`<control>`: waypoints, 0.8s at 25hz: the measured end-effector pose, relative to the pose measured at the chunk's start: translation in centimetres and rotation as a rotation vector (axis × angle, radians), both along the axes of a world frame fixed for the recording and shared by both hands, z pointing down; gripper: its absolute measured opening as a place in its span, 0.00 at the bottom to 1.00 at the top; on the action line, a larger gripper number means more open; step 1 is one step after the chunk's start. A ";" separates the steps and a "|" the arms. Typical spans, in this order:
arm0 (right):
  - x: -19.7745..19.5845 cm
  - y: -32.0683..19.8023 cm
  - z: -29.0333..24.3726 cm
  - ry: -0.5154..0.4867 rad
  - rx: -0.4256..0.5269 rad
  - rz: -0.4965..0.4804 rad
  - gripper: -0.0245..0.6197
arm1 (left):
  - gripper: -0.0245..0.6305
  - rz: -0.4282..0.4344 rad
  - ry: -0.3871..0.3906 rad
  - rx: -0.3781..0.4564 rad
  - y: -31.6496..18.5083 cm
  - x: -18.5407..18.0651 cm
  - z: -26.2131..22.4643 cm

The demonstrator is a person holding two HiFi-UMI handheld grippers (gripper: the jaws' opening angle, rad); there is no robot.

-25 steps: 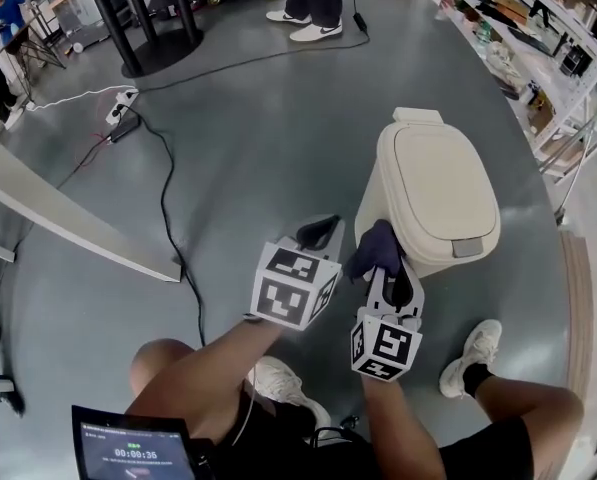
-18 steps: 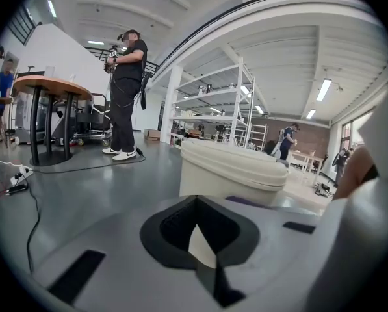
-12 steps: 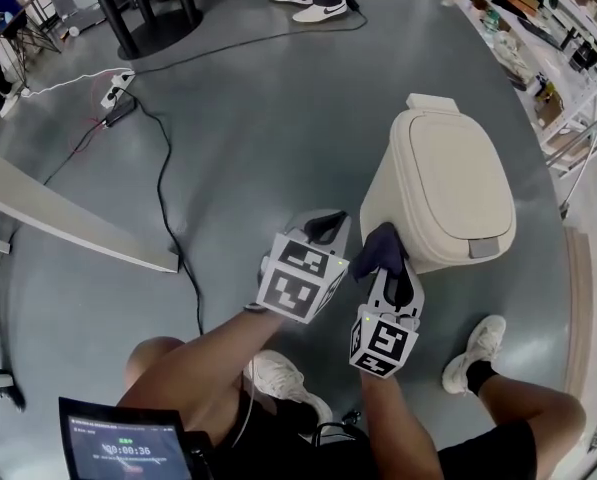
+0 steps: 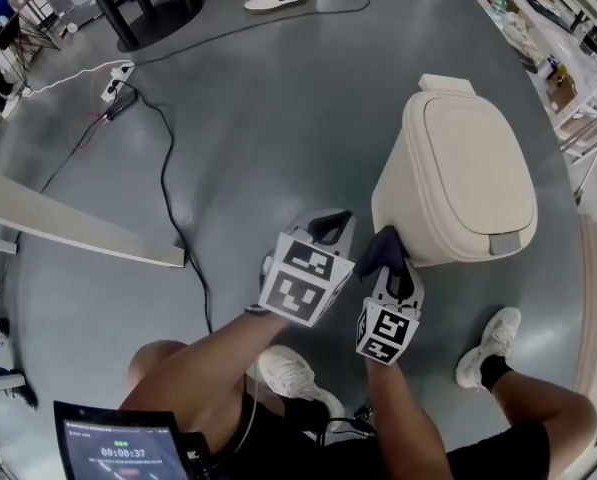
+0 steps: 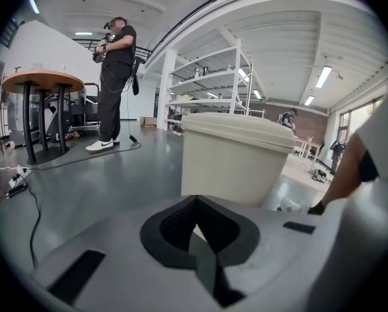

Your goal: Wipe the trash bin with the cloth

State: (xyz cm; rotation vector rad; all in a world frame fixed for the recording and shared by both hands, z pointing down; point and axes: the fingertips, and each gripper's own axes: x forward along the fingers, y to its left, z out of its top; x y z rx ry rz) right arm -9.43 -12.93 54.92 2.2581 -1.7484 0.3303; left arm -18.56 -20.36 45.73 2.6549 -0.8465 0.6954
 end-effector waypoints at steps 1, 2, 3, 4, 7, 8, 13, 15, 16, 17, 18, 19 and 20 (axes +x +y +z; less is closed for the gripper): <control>-0.1 -0.1 0.6 -0.010 -0.008 0.003 0.14 | 0.03 -0.003 -0.004 -0.003 0.0 -0.2 0.2; -0.2 -0.1 1.3 -0.020 -0.015 0.005 0.14 | 0.03 -0.006 -0.007 -0.008 -0.1 -0.3 0.4; -0.2 -0.1 1.8 -0.028 -0.022 0.008 0.14 | 0.03 -0.010 -0.010 -0.013 -0.2 -0.5 0.6; -0.1 -0.1 2.2 -0.033 -0.030 0.010 0.14 | 0.03 -0.013 -0.011 -0.018 -0.3 -0.5 0.7; 0.3 -0.3 3.2 -0.045 -0.059 0.017 0.14 | 0.03 -0.020 -0.007 -0.027 -0.5 -0.4 0.4; 0.3 -0.4 3.5 -0.050 -0.070 0.019 0.14 | 0.03 -0.023 -0.008 -0.033 -0.5 -0.4 0.4; 0.6 -0.7 5.5 -0.075 -0.104 0.032 0.14 | 0.03 -0.017 0.009 -0.057 0.0 -0.2 0.0; 0.7 -0.6 6.5 -0.081 -0.121 0.039 0.14 | 0.03 -0.013 0.014 -0.045 0.1 -0.1 -0.3; 0.7 -0.6 6.9 -0.086 -0.127 0.044 0.14 | 0.03 -0.015 0.013 -0.038 0.0 -0.2 -0.4; 0.7 -0.7 7.3 -0.093 -0.132 0.048 0.14 | 0.03 -0.016 0.013 -0.034 0.0 -0.2 -0.4; 0.7 -0.7 7.6 -0.102 -0.135 0.053 0.14 | 0.03 -0.017 0.014 -0.032 -0.1 -0.3 -0.5; 0.7 -0.7 7.9 -0.109 -0.137 0.057 0.14 | 0.03 -0.016 0.015 -0.030 -0.1 -0.3 -0.6; 0.7 -0.7 8.1 -0.115 -0.139 0.060 0.14 | 0.03 -0.014 0.017 -0.027 0.0 -0.2 -0.8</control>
